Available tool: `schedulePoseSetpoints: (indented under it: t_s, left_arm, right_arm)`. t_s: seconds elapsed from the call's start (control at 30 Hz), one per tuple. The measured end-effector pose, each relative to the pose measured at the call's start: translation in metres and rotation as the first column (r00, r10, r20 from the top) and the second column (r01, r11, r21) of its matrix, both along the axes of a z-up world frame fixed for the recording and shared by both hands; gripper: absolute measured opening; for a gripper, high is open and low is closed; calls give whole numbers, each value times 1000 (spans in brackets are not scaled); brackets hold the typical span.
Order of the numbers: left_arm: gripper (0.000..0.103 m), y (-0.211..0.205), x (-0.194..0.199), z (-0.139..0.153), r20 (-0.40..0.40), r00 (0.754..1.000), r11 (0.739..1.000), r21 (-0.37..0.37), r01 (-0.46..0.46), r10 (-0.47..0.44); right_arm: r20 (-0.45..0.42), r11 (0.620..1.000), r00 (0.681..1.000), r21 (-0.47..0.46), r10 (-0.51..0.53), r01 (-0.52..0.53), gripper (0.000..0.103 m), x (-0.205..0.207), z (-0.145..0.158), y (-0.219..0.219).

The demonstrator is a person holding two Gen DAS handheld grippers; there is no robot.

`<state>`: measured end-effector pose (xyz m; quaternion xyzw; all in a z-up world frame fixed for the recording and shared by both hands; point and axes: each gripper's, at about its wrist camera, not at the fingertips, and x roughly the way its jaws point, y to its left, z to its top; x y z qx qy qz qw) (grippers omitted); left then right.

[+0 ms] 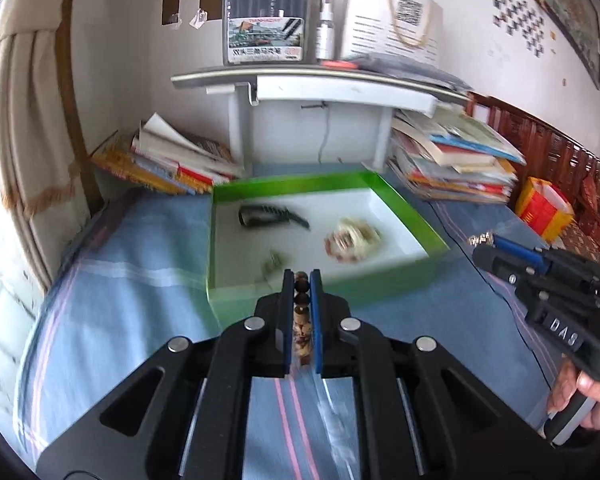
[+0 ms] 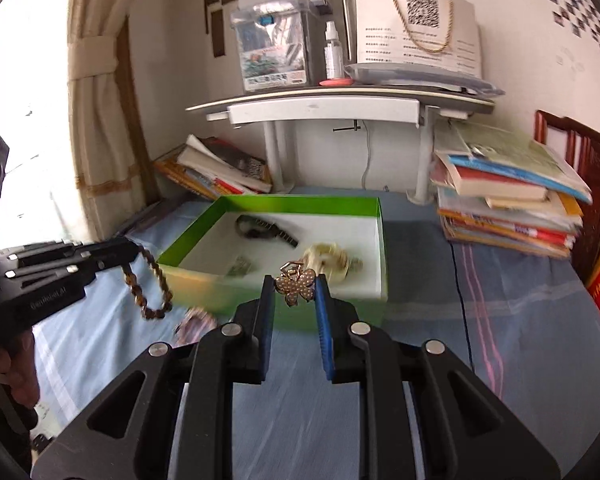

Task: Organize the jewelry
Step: 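Lift the wooden bracelet and brooch and carry them toward the green box, then open both tools over the green box to drop the bracelet and brooch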

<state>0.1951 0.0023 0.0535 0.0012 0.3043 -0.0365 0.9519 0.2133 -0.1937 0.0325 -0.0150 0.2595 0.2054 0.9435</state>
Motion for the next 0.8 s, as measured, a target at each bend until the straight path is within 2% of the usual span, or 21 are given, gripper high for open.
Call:
schedulePoseSetpoints:
  t_s: [0.1,0.27,0.4,0.43,0.47,0.53,0.57,0.6,0.7,0.8]
  left_arm:
    - [8,2,46,3,-10,1000,999,25,-21,21]
    - [8,10,125,-12,-74,996,997,50,-56,59]
    - [8,21,158,-28,-110,991,996,53,-77,82]
    - [8,22,161,-31,-117,989,996,50,-80,86]
    - [9,25,168,-37,-129,988,995,49,-85,90]
    - [31,29,171,-41,-122,988,994,52,-92,97]
    - [59,30,169,-40,-103,989,993,59,-101,107]
    - [74,33,160,-35,-51,991,990,70,-122,126]
    - [78,38,117,-8,66,990,989,67,-129,124]
    - [92,51,45,21,192,973,991,-21,-129,131]
  right_arm:
    - [-11,1000,1000,4,-16,16,20,42,0,6]
    - [-84,999,995,-4,-52,52,20,122,-18,16]
    - [-113,997,990,-15,-79,78,20,162,-32,20]
    - [-118,996,989,-23,-88,86,22,167,-34,20]
    - [-123,996,988,-23,-93,91,30,172,-37,20]
    - [-117,995,988,0,-98,99,46,171,-36,17]
    - [-107,994,989,23,-100,103,48,165,-32,13]
    - [-89,994,992,50,-92,97,49,153,-25,9]
    - [-11,990,997,113,-79,80,51,106,1,-8]
    - [74,986,996,162,-52,39,57,39,24,-25]
